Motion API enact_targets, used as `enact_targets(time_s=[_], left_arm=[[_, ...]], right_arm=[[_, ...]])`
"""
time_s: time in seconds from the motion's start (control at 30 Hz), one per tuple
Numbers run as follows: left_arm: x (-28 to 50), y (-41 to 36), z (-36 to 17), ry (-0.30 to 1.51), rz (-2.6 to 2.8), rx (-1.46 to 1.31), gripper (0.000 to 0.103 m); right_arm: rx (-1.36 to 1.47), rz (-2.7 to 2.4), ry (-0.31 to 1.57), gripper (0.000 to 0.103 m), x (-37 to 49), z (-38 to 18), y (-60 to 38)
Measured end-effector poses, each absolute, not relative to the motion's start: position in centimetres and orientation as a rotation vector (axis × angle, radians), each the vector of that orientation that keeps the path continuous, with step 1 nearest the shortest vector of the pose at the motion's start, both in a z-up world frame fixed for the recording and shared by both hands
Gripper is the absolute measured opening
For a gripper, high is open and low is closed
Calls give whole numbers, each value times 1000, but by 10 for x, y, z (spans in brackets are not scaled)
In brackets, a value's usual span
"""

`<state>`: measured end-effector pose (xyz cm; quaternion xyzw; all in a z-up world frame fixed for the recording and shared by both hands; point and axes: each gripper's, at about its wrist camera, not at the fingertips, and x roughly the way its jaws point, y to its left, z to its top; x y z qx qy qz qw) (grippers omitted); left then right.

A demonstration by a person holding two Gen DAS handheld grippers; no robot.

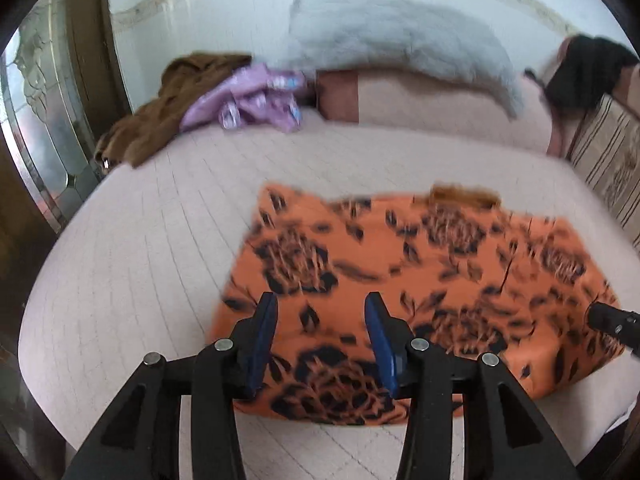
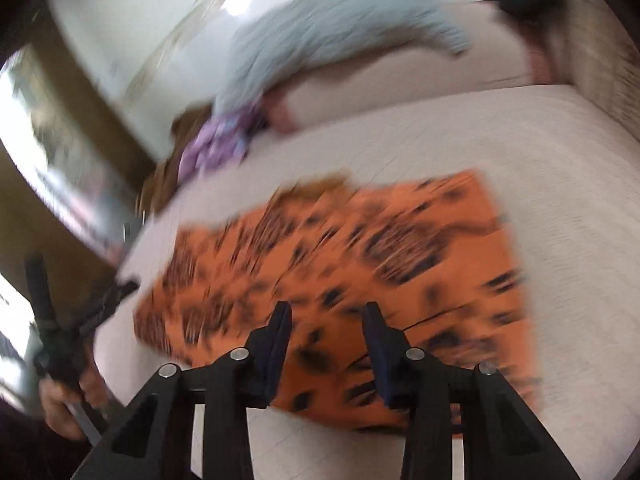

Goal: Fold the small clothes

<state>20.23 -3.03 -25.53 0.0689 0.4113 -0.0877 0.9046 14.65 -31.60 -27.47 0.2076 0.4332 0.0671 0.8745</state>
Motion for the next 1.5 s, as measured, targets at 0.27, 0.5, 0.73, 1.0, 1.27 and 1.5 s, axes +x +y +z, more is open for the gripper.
enact_targets(time_s=[0.27, 0.5, 0.73, 1.0, 1.27, 1.5], left_arm=[[216, -34, -308, 972, -144, 266, 49], [184, -28, -291, 867, -110, 206, 52], [191, -38, -309, 867, -41, 288, 70], [184, -39, -307, 857, -40, 302, 70], [193, -43, -311, 855, -28, 306, 71], [193, -40, -312, 848, -34, 291, 74]], right_arm=[[348, 141, 1052, 40, 159, -326, -281], [334, 136, 949, 40, 136, -295, -268], [299, 125, 1020, 42, 140, -314, -249], [396, 128, 947, 43, 130, -294, -268], [394, -67, 930, 43, 146, -300, -286], [402, -99, 998, 46, 159, -322, -290]])
